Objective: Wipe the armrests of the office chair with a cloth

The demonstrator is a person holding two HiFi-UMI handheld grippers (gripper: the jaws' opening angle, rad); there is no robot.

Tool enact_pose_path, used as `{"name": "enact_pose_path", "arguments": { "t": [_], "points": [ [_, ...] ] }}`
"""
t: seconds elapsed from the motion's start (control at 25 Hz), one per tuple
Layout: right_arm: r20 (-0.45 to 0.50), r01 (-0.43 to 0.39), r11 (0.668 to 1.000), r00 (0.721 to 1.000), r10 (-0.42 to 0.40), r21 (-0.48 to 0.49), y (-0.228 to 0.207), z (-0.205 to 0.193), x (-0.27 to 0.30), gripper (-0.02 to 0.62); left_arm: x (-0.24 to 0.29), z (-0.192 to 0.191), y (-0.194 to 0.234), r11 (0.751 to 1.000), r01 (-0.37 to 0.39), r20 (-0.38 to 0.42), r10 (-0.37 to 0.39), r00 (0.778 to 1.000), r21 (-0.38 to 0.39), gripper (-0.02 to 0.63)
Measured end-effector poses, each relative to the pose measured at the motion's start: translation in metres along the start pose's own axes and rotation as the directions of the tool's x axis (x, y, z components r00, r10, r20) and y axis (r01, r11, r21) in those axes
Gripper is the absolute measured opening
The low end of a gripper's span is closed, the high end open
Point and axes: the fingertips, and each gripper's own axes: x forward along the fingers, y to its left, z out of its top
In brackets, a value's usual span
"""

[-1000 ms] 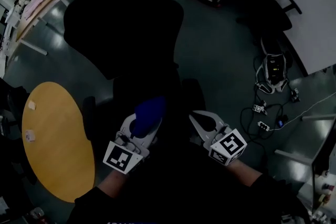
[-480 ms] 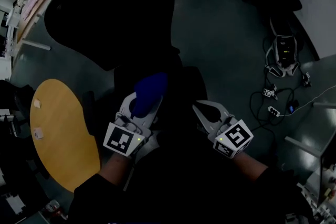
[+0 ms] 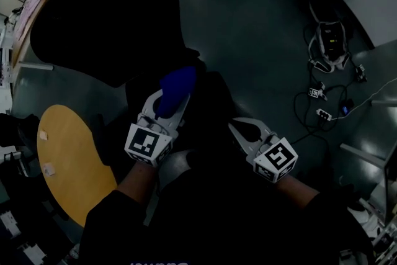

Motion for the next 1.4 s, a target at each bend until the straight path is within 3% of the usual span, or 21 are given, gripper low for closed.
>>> {"name": "enact_pose_path", "arguments": {
  "t": [0.52, 1.08, 1.4],
  "points": [
    [-0.117, 0.037, 0.999, 0.993, -0.036, 0.008, -0.014, -0.066, -0.014, 0.005, 0.065, -0.052, 0.011, 0.997, 0.037, -0.162, -0.026, 0.986, 0.068, 0.109],
    [-0.253, 0.035, 0.996, 0.967, -0.013, 0.086, -0.018, -0.133, -0.009, 0.005, 0.101, -0.136, 0.034, 0.985, 0.092, -0.389, -0.028, 0.921, 0.148, 0.109],
    [-0.253, 0.045, 0.992, 0.967, -0.014, 0.116, -0.023, -0.145, -0.005, 0.005, 0.111, -0.147, 0.025, 0.978, 0.12, -0.414, -0.04, 0.909, 0.169, 0.109]
  ]
}}
